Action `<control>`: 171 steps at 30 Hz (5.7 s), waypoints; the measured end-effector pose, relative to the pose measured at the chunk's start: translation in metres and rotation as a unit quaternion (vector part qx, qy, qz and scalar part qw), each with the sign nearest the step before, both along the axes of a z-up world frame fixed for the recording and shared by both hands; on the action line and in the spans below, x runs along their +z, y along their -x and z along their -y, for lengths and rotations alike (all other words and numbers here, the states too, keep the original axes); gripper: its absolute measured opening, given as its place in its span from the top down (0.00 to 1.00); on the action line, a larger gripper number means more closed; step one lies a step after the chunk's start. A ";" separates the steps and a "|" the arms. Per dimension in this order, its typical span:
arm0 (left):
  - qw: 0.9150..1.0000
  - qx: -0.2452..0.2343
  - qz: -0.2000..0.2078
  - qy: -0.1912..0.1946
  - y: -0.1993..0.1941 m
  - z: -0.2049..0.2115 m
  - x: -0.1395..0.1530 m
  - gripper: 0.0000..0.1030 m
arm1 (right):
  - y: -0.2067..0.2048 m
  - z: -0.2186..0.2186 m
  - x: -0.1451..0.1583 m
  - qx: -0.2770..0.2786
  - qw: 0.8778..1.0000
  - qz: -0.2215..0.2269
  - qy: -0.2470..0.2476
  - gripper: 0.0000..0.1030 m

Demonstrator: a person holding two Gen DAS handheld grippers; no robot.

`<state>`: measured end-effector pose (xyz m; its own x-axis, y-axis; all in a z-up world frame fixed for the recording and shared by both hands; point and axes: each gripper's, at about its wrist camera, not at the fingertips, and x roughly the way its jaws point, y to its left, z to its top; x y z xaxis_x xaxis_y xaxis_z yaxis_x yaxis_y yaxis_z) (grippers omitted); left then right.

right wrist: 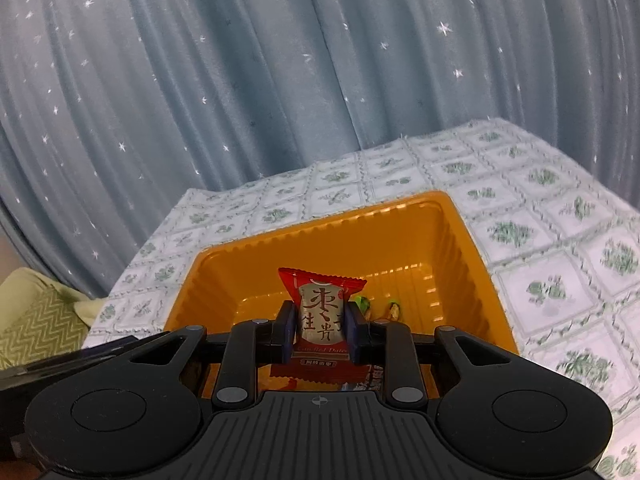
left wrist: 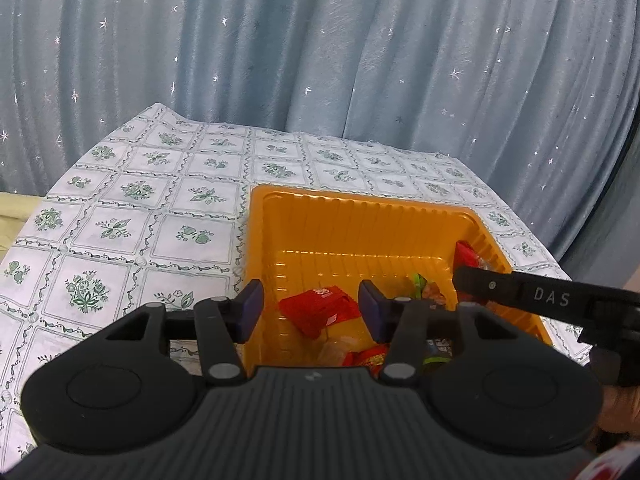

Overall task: Organize snacks
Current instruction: 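Open both grippers to drop the snacks into the orange tray, then withdraw both tools from the tray toward the remaining snacks, then grasp the green-wrapped candy with the left gripper while the right gripper grasps the small red candy, then carry both candies with both grippers over the orange tray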

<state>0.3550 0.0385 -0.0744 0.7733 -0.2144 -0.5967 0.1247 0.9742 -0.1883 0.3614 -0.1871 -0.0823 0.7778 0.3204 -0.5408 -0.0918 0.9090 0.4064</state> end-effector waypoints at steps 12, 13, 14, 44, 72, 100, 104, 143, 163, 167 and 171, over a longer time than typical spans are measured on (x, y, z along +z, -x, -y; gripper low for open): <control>1.000 0.004 0.004 -0.001 0.023 0.001 0.009 0.43 | 0.020 0.021 0.013 -0.038 0.999 0.018 -0.009 0.38; 1.000 0.003 0.005 0.000 0.028 0.002 0.011 0.43 | 0.023 0.023 0.015 -0.041 0.999 0.019 -0.008 0.38; 1.000 0.002 0.005 0.000 0.034 0.003 0.014 0.43 | 0.028 0.025 0.018 -0.046 0.999 0.020 -0.006 0.38; 1.000 0.007 0.003 0.000 0.253 0.019 0.076 0.20 | 0.257 0.046 0.069 -0.052 0.997 -0.022 0.052 0.31; 0.999 0.018 -0.026 -0.017 0.294 0.008 0.058 0.16 | 0.303 0.040 0.058 -0.031 0.996 -0.043 0.078 0.29; 0.998 0.033 -0.044 -0.029 0.230 0.006 -0.001 0.32 | 0.264 0.034 0.009 -0.028 0.995 -0.049 0.080 0.29; 0.998 0.036 -0.044 -0.038 0.212 0.008 -0.017 0.39 | 0.249 0.032 -0.003 -0.028 0.995 -0.055 0.080 0.29; 0.994 0.033 -0.060 -0.080 0.155 -0.018 -0.059 0.82 | 0.127 -0.014 -0.044 0.047 0.992 -0.027 0.111 0.30; 0.993 0.027 -0.061 -0.102 0.152 -0.011 -0.067 0.82 | 0.106 -0.028 -0.058 0.063 0.987 -0.034 0.142 0.82; 0.993 0.030 -0.063 -0.098 0.155 -0.011 -0.064 0.82 | 0.115 -0.019 -0.050 0.057 0.988 -0.030 0.137 0.82; 0.994 0.028 -0.053 -0.087 0.159 -0.007 -0.053 0.82 | 0.128 -0.009 -0.040 0.048 0.990 -0.025 0.132 0.82</control>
